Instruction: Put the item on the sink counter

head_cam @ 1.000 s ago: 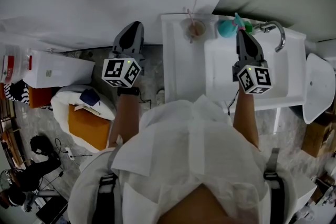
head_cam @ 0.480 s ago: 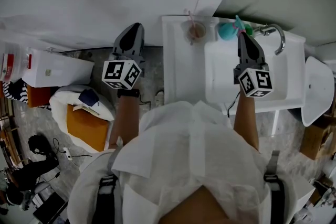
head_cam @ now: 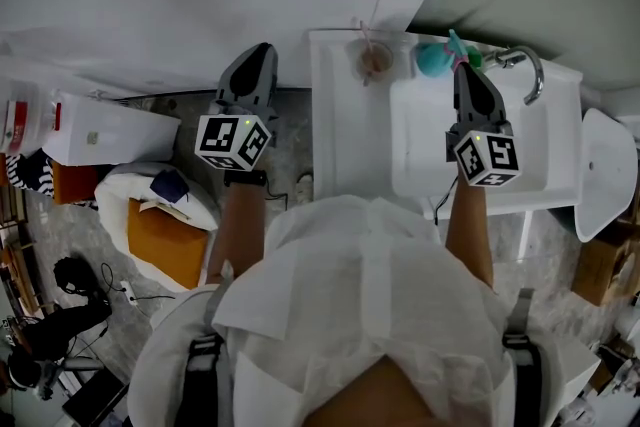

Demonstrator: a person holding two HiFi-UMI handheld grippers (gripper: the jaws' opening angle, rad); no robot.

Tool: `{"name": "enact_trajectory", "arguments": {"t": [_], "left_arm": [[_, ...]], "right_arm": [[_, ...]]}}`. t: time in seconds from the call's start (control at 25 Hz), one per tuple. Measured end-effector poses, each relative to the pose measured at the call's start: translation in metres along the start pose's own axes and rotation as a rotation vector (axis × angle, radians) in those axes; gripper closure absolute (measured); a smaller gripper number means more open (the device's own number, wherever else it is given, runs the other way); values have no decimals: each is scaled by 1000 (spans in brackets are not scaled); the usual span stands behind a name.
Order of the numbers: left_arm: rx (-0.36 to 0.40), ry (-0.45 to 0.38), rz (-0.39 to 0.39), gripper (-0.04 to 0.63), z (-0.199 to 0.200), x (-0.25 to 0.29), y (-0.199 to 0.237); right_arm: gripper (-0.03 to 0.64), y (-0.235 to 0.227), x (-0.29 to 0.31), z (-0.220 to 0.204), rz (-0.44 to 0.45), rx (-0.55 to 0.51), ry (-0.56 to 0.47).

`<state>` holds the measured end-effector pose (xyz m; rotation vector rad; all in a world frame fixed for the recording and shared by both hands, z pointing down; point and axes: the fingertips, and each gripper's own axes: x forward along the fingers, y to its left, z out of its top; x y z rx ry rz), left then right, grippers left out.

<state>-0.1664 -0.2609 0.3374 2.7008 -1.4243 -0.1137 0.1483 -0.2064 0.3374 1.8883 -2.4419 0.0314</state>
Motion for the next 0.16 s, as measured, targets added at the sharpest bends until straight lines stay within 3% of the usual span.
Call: {"name": "enact_trajectory", "arguments": {"t": [0.16], "left_arm": [[-2,1,1,558,-1,2,0]], "right_arm": [[607,-1,2,-1,2,-2,2]]}}
